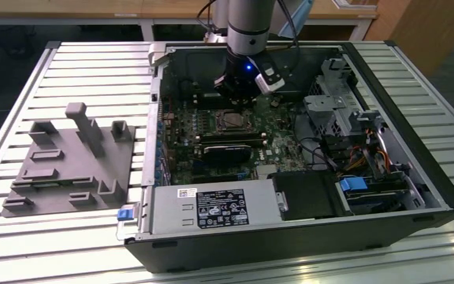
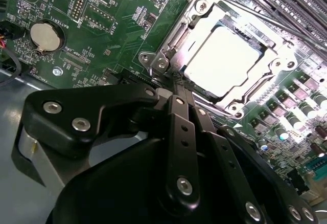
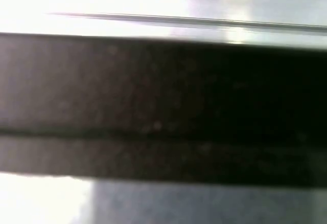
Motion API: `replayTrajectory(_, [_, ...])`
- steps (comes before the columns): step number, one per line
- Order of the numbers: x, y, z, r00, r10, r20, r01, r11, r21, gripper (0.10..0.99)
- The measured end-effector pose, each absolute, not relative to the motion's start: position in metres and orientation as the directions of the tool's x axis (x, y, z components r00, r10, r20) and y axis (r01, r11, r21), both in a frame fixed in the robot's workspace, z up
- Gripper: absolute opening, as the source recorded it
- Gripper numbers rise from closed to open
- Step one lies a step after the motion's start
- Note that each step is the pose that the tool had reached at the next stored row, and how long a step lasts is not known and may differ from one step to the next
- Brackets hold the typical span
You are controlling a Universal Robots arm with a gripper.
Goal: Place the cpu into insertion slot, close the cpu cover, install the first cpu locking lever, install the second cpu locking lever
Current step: 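Install the first cpu locking lever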
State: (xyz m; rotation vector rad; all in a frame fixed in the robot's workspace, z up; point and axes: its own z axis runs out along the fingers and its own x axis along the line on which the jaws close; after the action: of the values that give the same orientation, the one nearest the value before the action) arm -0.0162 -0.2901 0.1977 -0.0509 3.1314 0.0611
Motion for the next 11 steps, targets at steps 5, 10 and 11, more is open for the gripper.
replayTrajectory(5, [-0.016,-0.290,0.203,-0.999,-0.033,-0.011,-0.033,0.999,0.042,0.106])
replayTrajectory(10, [-0.017,-0.290,0.211,-0.999,-0.032,-0.010,-0.033,0.998,0.044,0.106])
replayTrajectory(11, [-0.018,-0.290,0.211,-0.999,-0.032,-0.011,-0.033,0.998,0.046,0.106])
